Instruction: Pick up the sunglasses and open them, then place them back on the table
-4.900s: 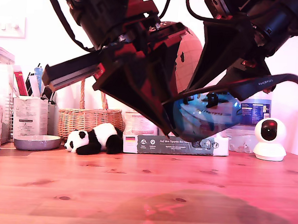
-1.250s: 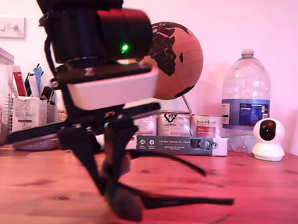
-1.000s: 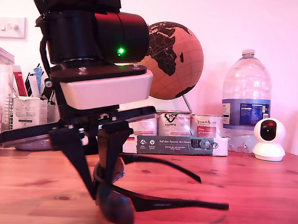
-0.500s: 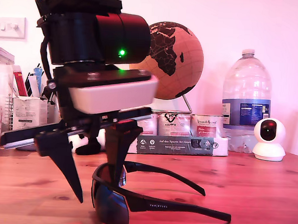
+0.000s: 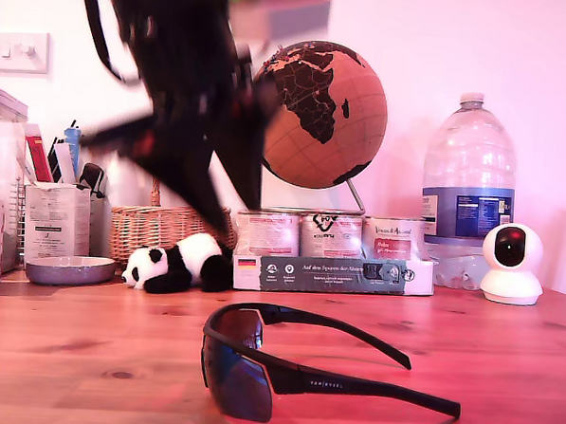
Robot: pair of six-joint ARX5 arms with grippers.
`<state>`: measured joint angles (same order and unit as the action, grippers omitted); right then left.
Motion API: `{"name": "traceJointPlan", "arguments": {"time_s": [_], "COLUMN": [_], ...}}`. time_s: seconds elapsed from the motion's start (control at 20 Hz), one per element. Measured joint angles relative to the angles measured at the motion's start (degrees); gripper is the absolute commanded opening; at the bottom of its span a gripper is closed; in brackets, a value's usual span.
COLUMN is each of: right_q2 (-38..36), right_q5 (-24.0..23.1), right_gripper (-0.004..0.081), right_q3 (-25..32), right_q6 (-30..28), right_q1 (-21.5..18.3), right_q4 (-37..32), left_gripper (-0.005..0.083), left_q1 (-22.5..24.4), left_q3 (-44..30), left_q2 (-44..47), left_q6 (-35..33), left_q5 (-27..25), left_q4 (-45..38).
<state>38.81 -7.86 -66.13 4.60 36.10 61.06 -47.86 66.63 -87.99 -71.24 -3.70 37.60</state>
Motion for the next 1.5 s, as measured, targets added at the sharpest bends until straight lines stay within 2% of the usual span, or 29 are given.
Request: {"name": "traceJointPlan", "arguments": {"time_s": [0.05, 0.1, 0.15, 0.2, 0.25, 0.3, 0.35, 0.45, 0.55, 0.8, 1.0, 1.15, 1.3, 1.4, 1.5], "right_q2": [0.8, 1.5, 1.9, 2.0, 2.3, 2.3, 2.3, 2.2, 1.9, -2.9, -6.3, -7.5, -7.5, -7.5, -7.5], "right_q5": [-0.1, -0.2, -0.3, -1.5, -3.4, -5.4, -7.5, -11.1, -13.4, -14.0, -13.4, -8.6, -2.2, -0.2, 0.1], "right_gripper": [-0.0010, -0.0010, -0.0010, -0.0010, -0.0010, -0.0010, -0.0010, -0.0010, -0.0010, -0.0010, -0.0010, -0.0010, -0.0010, -0.0010, -0.0010], "right_q3": [0.0, 0.0, 0.0, 0.0, 0.0, 0.0, 0.0, 0.0, 0.9, 7.3, 12.5, 17.2, 22.2, 26.3, 30.5], "right_q6": [-0.2, -0.2, -0.6, -1.6, -1.9, -2.8, -3.5, -4.9, -6.5, -7.8, -9.8, -10.2, -7.2, -3.3, -1.8], "right_q1": [0.0, 0.0, 0.0, 0.0, 0.0, 0.0, 0.0, 0.0, -1.0, -6.8, -13.1, -18.9, -23.7, -26.0, -26.6], "right_q4": [-1.0, -2.9, -5.2, -7.3, -9.0, -10.1, -11.0, -12.0, -14.1, -18.4, -24.2, -26.8, -31.5, -38.1, -45.9], "left_gripper": [0.0033, -0.0028, -0.0022, -0.0022, -0.0022, -0.0022, -0.0022, -0.0022, -0.0022, -0.0022, -0.0022, -0.0022, -0.0022, -0.0022, -0.0022], "left_q1": [0.0, 0.0, 0.0, 0.0, 0.0, 0.0, 0.0, 0.8, 2.8, 11.0, 17.8, 23.8, 29.0, 31.8, 34.4], "left_q3": [0.0, 0.0, 0.0, 0.0, 0.0, 0.0, 0.0, 0.0, -0.2, -1.2, -6.9, -12.2, -16.9, -20.8, -25.0], "left_q2": [0.7, 1.3, 1.7, 2.0, 2.3, 2.6, 2.8, 3.6, 5.3, 15.4, 20.5, 22.1, 27.0, 31.8, 35.5], "left_q6": [0.5, 4.0, 7.4, 14.0, 17.7, 23.7, 24.2, 38.5, 45.9, 51.0, 51.9, 53.6, 56.0, 57.5, 59.6], "left_q5": [-0.6, -1.2, -1.9, -2.0, -1.6, -0.3, 0.5, 3.2, 5.6, 8.2, 11.2, 13.4, 15.1, 15.6, 16.5], "left_q4": [0.8, 2.2, 3.5, 4.4, 5.3, 6.0, 6.2, 5.5, 2.1, -7.4, -11.9, -15.6, -19.7, -24.2, -28.4]}}
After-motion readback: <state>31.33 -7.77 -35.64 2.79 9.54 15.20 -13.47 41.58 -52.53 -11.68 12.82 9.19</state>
